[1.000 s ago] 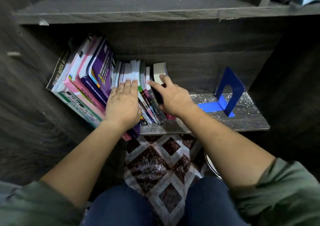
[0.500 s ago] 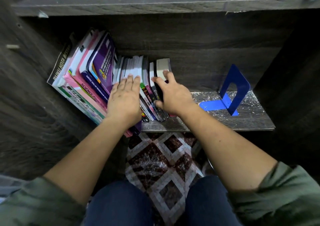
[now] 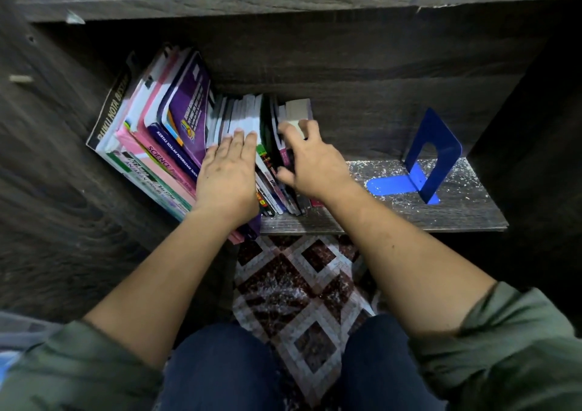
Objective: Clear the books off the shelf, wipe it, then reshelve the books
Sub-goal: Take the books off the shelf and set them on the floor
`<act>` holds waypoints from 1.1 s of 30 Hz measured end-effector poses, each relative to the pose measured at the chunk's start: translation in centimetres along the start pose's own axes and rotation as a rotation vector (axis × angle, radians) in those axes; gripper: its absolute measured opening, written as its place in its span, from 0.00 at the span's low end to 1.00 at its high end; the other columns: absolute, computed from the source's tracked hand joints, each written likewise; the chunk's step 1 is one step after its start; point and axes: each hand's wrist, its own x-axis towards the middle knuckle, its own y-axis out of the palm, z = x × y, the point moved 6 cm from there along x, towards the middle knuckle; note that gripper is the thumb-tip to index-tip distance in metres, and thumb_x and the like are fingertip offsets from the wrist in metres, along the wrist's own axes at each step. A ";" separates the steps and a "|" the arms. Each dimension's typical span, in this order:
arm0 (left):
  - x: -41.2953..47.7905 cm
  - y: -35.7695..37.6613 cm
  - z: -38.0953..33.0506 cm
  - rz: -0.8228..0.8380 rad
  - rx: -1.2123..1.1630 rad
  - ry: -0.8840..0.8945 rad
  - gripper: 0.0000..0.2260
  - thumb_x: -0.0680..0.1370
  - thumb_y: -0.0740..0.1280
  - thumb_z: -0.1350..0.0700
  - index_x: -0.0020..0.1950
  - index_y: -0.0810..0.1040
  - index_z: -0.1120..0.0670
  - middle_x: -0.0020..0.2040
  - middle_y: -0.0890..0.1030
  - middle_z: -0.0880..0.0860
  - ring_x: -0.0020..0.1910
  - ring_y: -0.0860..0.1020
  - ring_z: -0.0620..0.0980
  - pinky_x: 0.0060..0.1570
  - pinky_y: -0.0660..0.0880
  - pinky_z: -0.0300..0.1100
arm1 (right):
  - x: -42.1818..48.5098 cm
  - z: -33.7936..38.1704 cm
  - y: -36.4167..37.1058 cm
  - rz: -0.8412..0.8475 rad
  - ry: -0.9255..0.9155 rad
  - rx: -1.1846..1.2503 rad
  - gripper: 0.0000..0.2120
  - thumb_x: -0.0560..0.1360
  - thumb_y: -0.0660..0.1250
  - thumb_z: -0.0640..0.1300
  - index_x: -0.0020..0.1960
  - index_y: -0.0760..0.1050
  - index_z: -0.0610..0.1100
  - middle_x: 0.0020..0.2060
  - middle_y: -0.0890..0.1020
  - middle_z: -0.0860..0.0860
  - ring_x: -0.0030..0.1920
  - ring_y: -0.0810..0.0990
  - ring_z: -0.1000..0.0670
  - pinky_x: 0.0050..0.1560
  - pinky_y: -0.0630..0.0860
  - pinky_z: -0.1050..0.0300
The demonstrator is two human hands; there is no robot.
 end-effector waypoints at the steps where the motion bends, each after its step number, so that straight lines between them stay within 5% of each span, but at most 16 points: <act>1: 0.0 0.0 0.0 -0.002 0.003 0.004 0.46 0.71 0.69 0.59 0.80 0.43 0.54 0.80 0.47 0.55 0.79 0.48 0.52 0.75 0.44 0.48 | 0.1 -0.1 0.1 -0.032 0.019 -0.009 0.33 0.72 0.69 0.51 0.73 0.58 0.52 0.69 0.61 0.43 0.51 0.78 0.36 0.43 0.75 0.50; 5: -0.2 0.0 0.0 0.002 0.028 0.014 0.46 0.70 0.70 0.59 0.80 0.43 0.54 0.80 0.47 0.55 0.79 0.48 0.53 0.75 0.44 0.48 | -0.7 -1.7 2.1 -0.149 0.117 0.029 0.36 0.71 0.72 0.45 0.72 0.56 0.52 0.74 0.54 0.42 0.53 0.78 0.37 0.44 0.77 0.50; 10: -0.1 0.4 0.0 -0.010 0.057 0.002 0.47 0.70 0.70 0.60 0.80 0.42 0.53 0.80 0.46 0.55 0.79 0.47 0.53 0.75 0.43 0.48 | -2.9 -4.3 5.6 -0.312 0.437 0.275 0.53 0.71 0.74 0.49 0.77 0.34 0.53 0.78 0.43 0.44 0.56 0.76 0.49 0.43 0.71 0.66; 12: 0.0 0.6 0.0 -0.017 0.066 0.004 0.47 0.70 0.70 0.60 0.80 0.42 0.53 0.80 0.46 0.55 0.79 0.47 0.53 0.75 0.44 0.48 | -3.1 -5.5 7.5 -0.355 0.630 0.573 0.49 0.69 0.76 0.44 0.78 0.45 0.50 0.75 0.59 0.46 0.61 0.74 0.50 0.56 0.74 0.60; 14: 0.1 0.6 -0.2 -0.013 0.079 0.006 0.46 0.71 0.70 0.59 0.80 0.42 0.53 0.80 0.46 0.55 0.79 0.47 0.53 0.76 0.44 0.49 | -2.7 -6.5 8.3 -0.397 0.732 0.793 0.37 0.68 0.76 0.40 0.70 0.59 0.46 0.63 0.74 0.46 0.59 0.77 0.46 0.62 0.74 0.53; 16: 0.0 0.4 -0.2 0.015 0.095 0.006 0.45 0.73 0.70 0.56 0.80 0.42 0.54 0.80 0.46 0.56 0.79 0.47 0.54 0.76 0.46 0.50 | -2.5 -7.3 7.2 -0.412 0.727 0.750 0.30 0.67 0.76 0.41 0.64 0.63 0.44 0.56 0.76 0.47 0.56 0.78 0.45 0.60 0.75 0.50; 20: -0.7 -1.7 -1.9 -0.067 0.058 0.055 0.40 0.76 0.67 0.51 0.79 0.45 0.57 0.79 0.50 0.58 0.78 0.49 0.57 0.76 0.49 0.55 | -4.3 -8.2 2.6 -0.466 0.560 0.540 0.33 0.65 0.76 0.45 0.65 0.66 0.45 0.57 0.76 0.48 0.58 0.75 0.45 0.59 0.72 0.46; 25: -3.9 -5.4 -8.8 -0.353 -0.040 0.319 0.44 0.71 0.71 0.57 0.80 0.48 0.56 0.79 0.52 0.59 0.77 0.53 0.60 0.73 0.54 0.56 | -13.2 -9.8 -2.0 -0.427 0.466 0.299 0.33 0.61 0.75 0.47 0.64 0.69 0.46 0.54 0.79 0.49 0.56 0.75 0.44 0.56 0.66 0.49; 29: -6.8 -4.6 -16.9 -0.428 0.170 0.762 0.27 0.75 0.57 0.56 0.75 0.64 0.57 0.74 0.65 0.61 0.73 0.63 0.62 0.70 0.60 0.61 | -21.7 -12.2 -2.7 -0.347 0.488 0.150 0.32 0.59 0.73 0.49 0.62 0.72 0.46 0.51 0.80 0.47 0.53 0.76 0.41 0.53 0.64 0.49; 33: -10.5 -0.4 -25.2 -0.308 0.277 1.033 0.12 0.75 0.58 0.60 0.57 0.73 0.57 0.52 0.78 0.58 0.49 0.78 0.60 0.50 0.73 0.52 | -29.9 -14.9 -3.4 -0.359 0.579 0.157 0.30 0.59 0.73 0.53 0.60 0.74 0.47 0.49 0.80 0.49 0.49 0.76 0.43 0.51 0.64 0.50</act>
